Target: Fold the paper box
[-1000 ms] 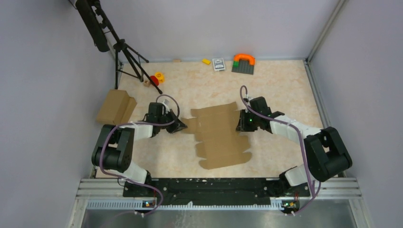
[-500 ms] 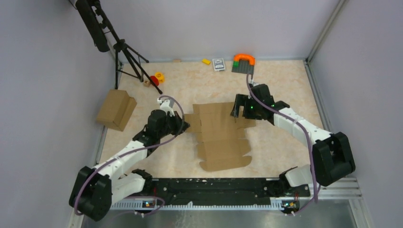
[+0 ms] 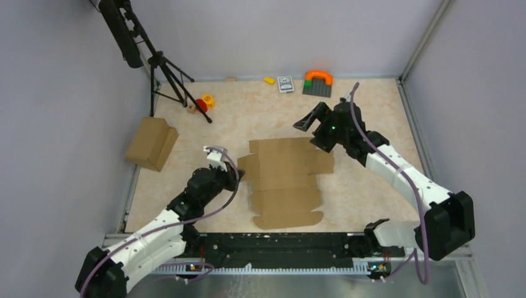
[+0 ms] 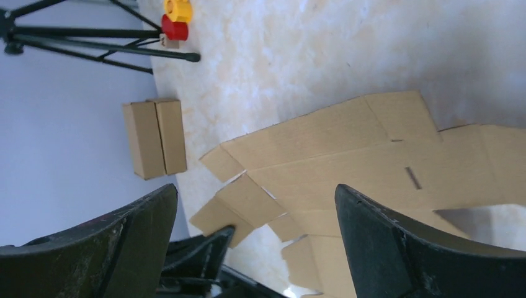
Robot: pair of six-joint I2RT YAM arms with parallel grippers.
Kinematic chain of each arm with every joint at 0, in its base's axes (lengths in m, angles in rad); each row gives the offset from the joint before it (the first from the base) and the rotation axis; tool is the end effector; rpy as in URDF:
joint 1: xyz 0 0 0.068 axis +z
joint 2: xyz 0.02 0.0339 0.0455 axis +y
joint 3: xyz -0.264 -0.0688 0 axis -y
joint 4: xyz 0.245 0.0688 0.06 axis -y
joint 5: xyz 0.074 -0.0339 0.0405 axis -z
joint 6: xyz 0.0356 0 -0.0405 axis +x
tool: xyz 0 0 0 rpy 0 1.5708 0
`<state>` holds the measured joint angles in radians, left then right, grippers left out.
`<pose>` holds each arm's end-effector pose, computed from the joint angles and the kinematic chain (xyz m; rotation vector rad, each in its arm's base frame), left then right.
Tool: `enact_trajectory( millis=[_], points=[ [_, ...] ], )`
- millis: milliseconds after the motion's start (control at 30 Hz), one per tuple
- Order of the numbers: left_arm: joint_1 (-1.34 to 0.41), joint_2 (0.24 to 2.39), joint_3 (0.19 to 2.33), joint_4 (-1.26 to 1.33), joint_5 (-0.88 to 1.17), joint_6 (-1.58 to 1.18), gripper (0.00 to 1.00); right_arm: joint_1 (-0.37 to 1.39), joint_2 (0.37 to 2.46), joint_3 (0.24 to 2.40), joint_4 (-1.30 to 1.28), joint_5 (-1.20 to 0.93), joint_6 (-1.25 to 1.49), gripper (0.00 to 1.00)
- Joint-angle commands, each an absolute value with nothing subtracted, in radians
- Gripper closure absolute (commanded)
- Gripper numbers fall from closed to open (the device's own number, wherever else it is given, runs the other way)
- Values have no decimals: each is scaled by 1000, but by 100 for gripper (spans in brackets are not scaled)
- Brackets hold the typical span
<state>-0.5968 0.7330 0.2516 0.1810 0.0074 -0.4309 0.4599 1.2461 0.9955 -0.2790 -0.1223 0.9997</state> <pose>0.1433 -0.0977 0.1975 0.1655 1.9268 -0.7069 0.2511 0.1292 0.3058 0.5260 2.1990 0.9669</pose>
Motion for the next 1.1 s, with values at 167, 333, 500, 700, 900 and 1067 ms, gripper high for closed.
enact_trajectory(
  millis=[167, 333, 500, 700, 900, 1067],
  points=[
    [-697, 652, 181, 367, -93, -291, 100, 612, 1418, 1195, -549, -17, 1432, 3],
    [-745, 657, 171, 404, -122, -246, 100, 625, 1424, 1153, -502, -27, 1557, 2],
    [-813, 659, 147, 460, -146, -190, 100, 624, 1436, 1098, -457, -27, 1657, 2],
    [-875, 662, 146, 477, -189, -149, 100, 624, 1453, 1058, -441, -29, 1705, 7],
    [-896, 672, 146, 485, -206, -138, 100, 625, 1414, 984, -366, -41, 1701, 50],
    [-897, 677, 147, 484, -218, -138, 100, 626, 1373, 965, -339, -40, 1661, 81]
  ],
)
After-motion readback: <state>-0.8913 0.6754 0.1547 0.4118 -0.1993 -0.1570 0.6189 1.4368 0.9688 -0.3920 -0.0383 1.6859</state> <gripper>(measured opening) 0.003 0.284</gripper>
